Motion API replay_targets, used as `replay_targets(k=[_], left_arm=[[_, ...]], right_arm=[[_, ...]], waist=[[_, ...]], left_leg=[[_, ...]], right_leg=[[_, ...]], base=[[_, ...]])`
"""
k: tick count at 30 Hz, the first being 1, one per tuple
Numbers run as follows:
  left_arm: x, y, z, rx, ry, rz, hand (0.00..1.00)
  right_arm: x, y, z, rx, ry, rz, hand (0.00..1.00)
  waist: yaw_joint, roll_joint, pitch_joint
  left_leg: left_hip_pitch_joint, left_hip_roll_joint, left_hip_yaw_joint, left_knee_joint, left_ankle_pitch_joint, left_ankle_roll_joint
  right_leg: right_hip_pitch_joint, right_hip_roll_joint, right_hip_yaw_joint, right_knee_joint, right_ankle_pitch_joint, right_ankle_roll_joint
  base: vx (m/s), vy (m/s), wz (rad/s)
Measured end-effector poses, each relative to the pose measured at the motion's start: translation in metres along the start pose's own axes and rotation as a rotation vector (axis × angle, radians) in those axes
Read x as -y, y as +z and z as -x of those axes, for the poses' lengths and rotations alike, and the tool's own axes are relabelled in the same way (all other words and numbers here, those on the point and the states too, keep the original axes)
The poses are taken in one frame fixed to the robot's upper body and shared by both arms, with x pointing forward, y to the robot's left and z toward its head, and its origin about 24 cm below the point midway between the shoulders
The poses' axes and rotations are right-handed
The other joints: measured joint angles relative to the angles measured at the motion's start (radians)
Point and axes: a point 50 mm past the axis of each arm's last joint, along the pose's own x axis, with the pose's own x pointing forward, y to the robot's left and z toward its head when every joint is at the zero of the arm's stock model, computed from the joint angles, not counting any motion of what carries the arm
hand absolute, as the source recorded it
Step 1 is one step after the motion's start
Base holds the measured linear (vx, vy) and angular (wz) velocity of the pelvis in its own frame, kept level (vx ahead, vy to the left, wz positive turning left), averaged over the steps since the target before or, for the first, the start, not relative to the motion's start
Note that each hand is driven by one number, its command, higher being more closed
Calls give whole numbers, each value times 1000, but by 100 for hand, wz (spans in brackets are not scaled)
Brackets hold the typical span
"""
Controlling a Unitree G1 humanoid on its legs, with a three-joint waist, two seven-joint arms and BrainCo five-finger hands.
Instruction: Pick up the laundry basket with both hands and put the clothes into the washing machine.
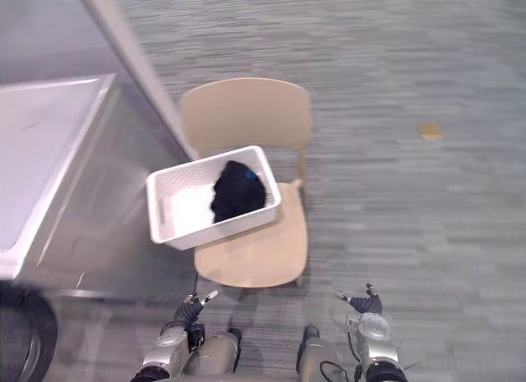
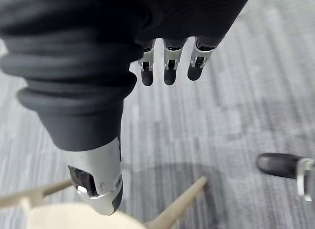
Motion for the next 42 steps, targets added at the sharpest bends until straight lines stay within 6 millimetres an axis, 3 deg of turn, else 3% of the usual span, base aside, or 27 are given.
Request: replay_targets(k=[2,3,5,7,10,13,17,18,21,23,25,27,31,34,37,42], left_arm=[[-4,-8,2,-20,5,-14,0],[-11,-12,2,-32,18,-35,0],[-29,-17,2,-53,45,-96,0],[-39,-26,4,-83,61,-137,0],[-51,-34,7,-102,85,-164,0],[-55,-35,8,-102,93,-186,0],[-61,-34,8,-96,102,-213,0],[-62,-34,8,-96,103,-215,0],[-64,-29,7,-65,107,-216,0],[-62,-27,7,-58,106,-210,0],[-62,-27,7,-58,108,-198,0],[-61,-25,7,-46,110,-175,0],[-59,-16,6,5,138,-101,0],[-58,-3,3,52,160,-44,0],[-51,13,-1,105,146,-15,0],[-42,25,-3,144,129,28,0]], right_arm=[[-2,0,0,-4,0,-21,0],[-12,0,2,-8,24,-42,0],[-26,4,5,7,56,-65,0],[-28,22,6,87,63,-66,0],[-24,81,15,360,62,5,0],[-25,119,24,531,62,91,0],[-49,192,40,826,119,303,0],[-53,201,42,857,128,328,0],[-69,253,46,975,133,462,0],[-69,284,48,1021,94,559,0],[-63,314,51,1050,35,618,0],[-43,353,58,1078,-84,683,0],[-3,390,67,1069,-267,689,0],[28,400,64,988,-403,683,0],[55,395,55,884,-475,663,0],[59,408,67,926,-485,679,0]], waist=[[-2,-5,-27],[-3,-39,-35],[-8,-83,-65],[-14,-95,-72],[-20,-84,-84],[-20,-82,-89],[-15,-82,-87],[-12,-81,-85],[33,-75,-16],[42,-64,20],[67,-58,65],[76,-50,110],[91,-40,175],[92,-20,224],[94,4,244],[91,8,246]], left_leg=[[17,-13,77,-93,5,5],[25,-44,62,-154,33,8],[29,-83,33,-236,86,16],[49,-104,27,-288,114,24],[63,-130,30,-344,141,39],[65,-143,31,-377,158,46],[4,-162,20,-403,189,65],[-8,-163,15,-403,192,68],[-48,-166,-4,-394,207,79],[-86,-168,-23,-387,219,81],[-113,-167,-32,-387,229,83],[-163,-169,-55,-387,245,83],[-223,-173,-77,-387,267,87],[-273,-180,-107,-387,283,85],[-334,-181,-132,-394,304,77],[-379,-176,-155,-428,326,64]], right_leg=[[17,-13,-46,-35,-9,13],[26,-27,-59,-68,-11,21],[33,-40,-65,-119,0,36],[51,-44,-63,-160,23,46],[57,-47,-50,-211,62,63],[54,-51,-46,-240,84,72],[-2,-56,-50,-270,122,77],[-11,-56,-54,-275,130,76],[-30,-57,-68,-291,150,73],[-52,-57,-82,-291,156,68],[-76,-56,-87,-289,162,67],[-115,-56,-109,-286,167,66],[-171,-60,-124,-271,170,64],[-215,-65,-136,-263,170,64],[-273,-64,-150,-251,170,64],[-359,-72,-147,-197,151,56]], base=[[-3,78,124],[-4,114,94],[-2,88,58],[-10,101,22],[-54,94,-7],[-48,84,-5],[-38,81,4],[-6,41,12],[-20,41,16],[-21,21,32],[-19,17,21],[-17,16,23],[17,10,12],[36,3,12],[38,-12,16],[-1,-6,-3]])
